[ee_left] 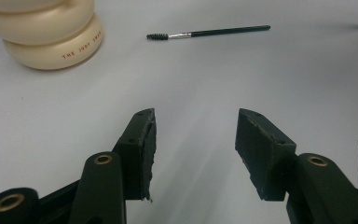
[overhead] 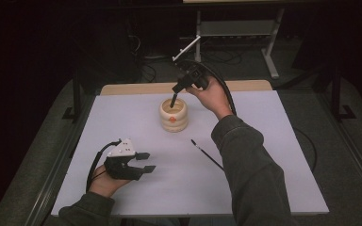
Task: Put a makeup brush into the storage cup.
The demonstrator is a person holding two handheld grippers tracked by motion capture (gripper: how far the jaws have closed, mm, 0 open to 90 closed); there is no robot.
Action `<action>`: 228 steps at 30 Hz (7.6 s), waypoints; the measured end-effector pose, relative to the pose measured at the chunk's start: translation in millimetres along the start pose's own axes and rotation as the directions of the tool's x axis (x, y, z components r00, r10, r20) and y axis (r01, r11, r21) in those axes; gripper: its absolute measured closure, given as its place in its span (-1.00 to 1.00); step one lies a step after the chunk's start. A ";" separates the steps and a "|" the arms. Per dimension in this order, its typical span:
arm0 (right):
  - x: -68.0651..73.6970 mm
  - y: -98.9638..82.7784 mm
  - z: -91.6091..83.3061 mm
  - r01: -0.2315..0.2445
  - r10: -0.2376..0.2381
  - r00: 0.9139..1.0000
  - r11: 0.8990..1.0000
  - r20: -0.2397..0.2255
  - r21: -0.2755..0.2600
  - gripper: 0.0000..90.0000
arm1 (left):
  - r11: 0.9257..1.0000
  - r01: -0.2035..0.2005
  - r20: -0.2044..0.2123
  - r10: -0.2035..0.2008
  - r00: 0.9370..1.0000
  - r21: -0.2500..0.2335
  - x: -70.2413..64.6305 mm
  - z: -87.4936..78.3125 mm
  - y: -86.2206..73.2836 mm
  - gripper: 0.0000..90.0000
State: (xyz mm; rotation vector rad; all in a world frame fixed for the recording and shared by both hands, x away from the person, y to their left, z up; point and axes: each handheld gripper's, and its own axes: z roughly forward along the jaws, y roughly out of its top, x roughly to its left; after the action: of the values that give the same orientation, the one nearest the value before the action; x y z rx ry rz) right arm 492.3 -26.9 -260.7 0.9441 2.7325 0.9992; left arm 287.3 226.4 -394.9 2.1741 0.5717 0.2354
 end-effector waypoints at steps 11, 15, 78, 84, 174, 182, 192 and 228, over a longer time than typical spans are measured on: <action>-0.8 -3.0 9.7 -0.016 0.016 1.000 1.000 -0.002 0.009 0.66 | 1.000 0.011 0.000 -0.011 1.000 -0.008 -0.3 0.1 -0.3 0.05; -2.1 -4.3 13.0 -0.019 0.019 1.000 1.000 -0.004 0.014 0.66 | 1.000 0.011 -0.001 -0.011 1.000 -0.001 -0.1 -0.8 -0.2 0.03; -19.4 -65.3 36.2 -0.135 0.134 0.991 0.989 -0.030 -0.059 0.14 | 1.000 0.015 -0.015 -0.015 1.000 0.006 3.9 0.0 -2.1 -0.04; -21.9 -77.4 28.4 -0.135 0.132 0.990 0.988 -0.044 -0.071 0.08 | 0.999 0.035 -0.011 -0.035 0.999 0.007 4.5 -0.3 -2.7 -0.05; 27.2 -210.6 -10.3 -0.103 0.101 0.994 0.994 0.035 0.048 -0.08 | 0.999 0.052 -0.045 -0.052 0.998 0.001 0.8 0.8 1.7 -0.27; 31.2 -223.2 1.7 -0.100 0.098 0.995 0.991 0.030 0.086 0.03 | 0.999 0.043 -0.048 -0.042 0.998 0.007 1.3 0.6 1.8 -0.27; 37.8 -232.2 11.7 -0.083 0.079 0.996 0.988 0.033 0.129 0.21 | 0.999 0.041 -0.048 -0.041 0.998 0.008 1.0 0.7 1.7 -0.26; 51.0 -224.7 40.8 -0.043 0.017 0.996 0.953 0.088 0.301 0.89 | 0.999 0.039 -0.045 -0.038 0.998 0.011 0.9 2.4 2.2 -0.26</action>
State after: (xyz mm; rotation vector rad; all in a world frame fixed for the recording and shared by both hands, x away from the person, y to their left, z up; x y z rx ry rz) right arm 344.7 -108.8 -422.8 1.0452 2.8570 0.5343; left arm 289.7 224.0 -394.7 2.1716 0.6407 0.2610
